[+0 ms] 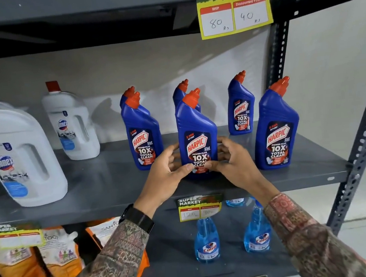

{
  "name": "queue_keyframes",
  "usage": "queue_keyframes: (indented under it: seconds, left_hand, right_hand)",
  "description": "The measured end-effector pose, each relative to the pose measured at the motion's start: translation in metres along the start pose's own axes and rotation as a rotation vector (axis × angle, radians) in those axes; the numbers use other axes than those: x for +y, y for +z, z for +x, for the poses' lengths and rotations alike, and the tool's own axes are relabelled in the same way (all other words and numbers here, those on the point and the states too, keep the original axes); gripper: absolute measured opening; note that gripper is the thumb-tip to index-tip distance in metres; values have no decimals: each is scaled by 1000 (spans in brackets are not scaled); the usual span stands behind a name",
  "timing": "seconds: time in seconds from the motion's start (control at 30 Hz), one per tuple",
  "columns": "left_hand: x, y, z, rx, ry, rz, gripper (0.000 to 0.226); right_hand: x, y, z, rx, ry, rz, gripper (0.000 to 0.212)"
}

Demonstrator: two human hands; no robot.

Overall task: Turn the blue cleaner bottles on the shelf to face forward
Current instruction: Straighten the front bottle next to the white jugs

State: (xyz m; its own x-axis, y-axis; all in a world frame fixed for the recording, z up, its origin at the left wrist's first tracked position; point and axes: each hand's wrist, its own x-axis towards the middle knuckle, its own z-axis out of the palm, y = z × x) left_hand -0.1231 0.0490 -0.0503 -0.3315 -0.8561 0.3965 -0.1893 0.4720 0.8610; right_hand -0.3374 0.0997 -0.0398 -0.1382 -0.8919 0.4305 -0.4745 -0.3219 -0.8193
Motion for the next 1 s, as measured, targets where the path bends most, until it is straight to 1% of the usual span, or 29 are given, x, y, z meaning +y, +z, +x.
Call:
queue_keyframes:
  seconds: [0.27, 0.47, 0.57, 0.63, 0.67, 0.7, 0.77, 0.8, 0.83, 0.9, 1.0]
  left_hand:
    - [5, 4, -6, 43, 36, 53, 64]
    - [9, 4, -6, 36, 30, 55, 65]
    - [11, 4, -8, 32, 48, 50, 61]
    - [13, 2, -10, 6, 38, 37, 57]
    - [14, -1, -12, -3, 29, 35, 55]
    - [15, -7, -14, -2, 27, 41, 56]
    - [14, -25, -20, 55, 29, 83, 55]
    - [12, -35, -23, 96, 34, 111, 50]
    - [10, -46, -27, 138, 40, 138, 44]
    - [2, -69, -33, 215, 30, 165, 35]
    - [-10, -102, -32, 307, -38, 141, 27]
  right_hand:
    - [2, 0, 0, -13, 7, -34, 62]
    - [-2, -1, -2, -17, 15, -55, 63]
    - [-8, -2, -6, -19, 15, -66, 64]
    - [-11, 0, -13, 26, 12, -49, 69]
    - [-11, 2, -18, 83, 15, -31, 68]
    - [-12, 4, -24, 167, 16, -21, 63]
    - [-16, 10, -33, 336, 5, -30, 43]
    - [-17, 13, -37, 374, -6, -41, 34]
    - [-20, 19, -42, 371, -24, -52, 27]
    - [-31, 36, -48, 302, -68, -74, 19]
    - [-50, 71, -49, 135, -82, -94, 16]
